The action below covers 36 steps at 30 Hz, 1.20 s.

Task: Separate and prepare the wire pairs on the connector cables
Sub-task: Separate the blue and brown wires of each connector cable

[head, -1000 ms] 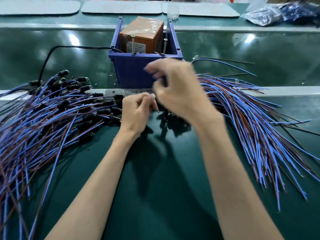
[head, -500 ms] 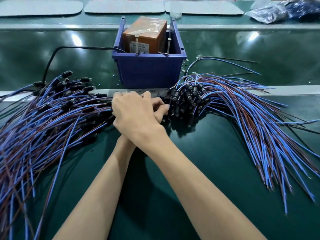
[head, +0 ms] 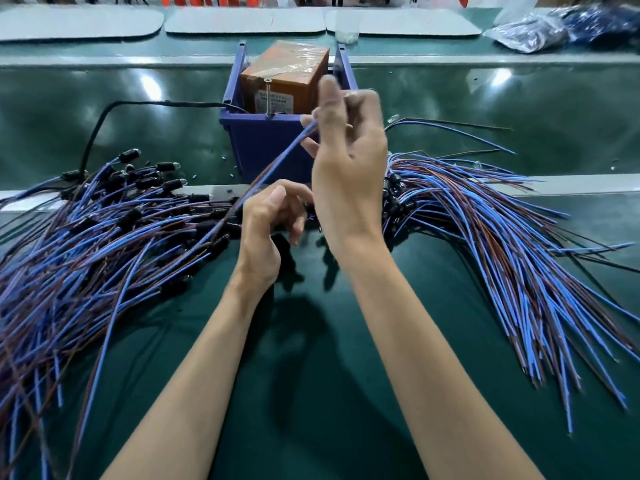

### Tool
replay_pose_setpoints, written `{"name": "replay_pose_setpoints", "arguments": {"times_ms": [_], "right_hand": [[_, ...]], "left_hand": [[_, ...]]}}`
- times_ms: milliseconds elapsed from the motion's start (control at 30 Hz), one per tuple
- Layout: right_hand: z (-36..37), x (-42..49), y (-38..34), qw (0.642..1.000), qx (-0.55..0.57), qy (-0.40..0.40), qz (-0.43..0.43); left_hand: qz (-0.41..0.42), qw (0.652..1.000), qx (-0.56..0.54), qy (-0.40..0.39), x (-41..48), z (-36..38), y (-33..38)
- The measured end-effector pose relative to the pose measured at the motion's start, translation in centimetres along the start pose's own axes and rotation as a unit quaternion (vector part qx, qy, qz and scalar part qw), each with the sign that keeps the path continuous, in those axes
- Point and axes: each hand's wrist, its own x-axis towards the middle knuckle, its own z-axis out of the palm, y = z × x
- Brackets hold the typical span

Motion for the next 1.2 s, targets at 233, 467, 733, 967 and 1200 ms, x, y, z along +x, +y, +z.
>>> {"name": "replay_pose_setpoints", "arguments": {"times_ms": [233, 467, 733, 967, 1200], "right_hand": [[-2.0, 1.8, 0.1, 0.993, 0.081, 0.067, 0.05], [-2.4, 2.1, 0.4, 0.987, -0.159, -0.007, 0.039], [-2.5, 2.1, 1.2, 0.962, -0.269, -0.043, 0.001], [-3.6, 2.5, 1.5, 0.921, -0.382, -0.049, -0.065], [-3.8, 2.6, 1.0, 0.949, -0.294, -0.106, -0.045]], "left_hand": [[-0.048, 0.995, 0.017, 0.08, 0.7, -0.3, -0.5], [-0.084, 0.98, -0.019, 0.181, 1.3, -0.4, 0.0], [-0.074, 0.971, -0.075, 0.215, 1.4, -0.4, 0.3], [-0.031, 0.974, -0.141, 0.174, 1.3, -0.5, 0.0], [0.036, 0.991, 0.106, 0.076, 0.4, 0.1, -0.8]]}}
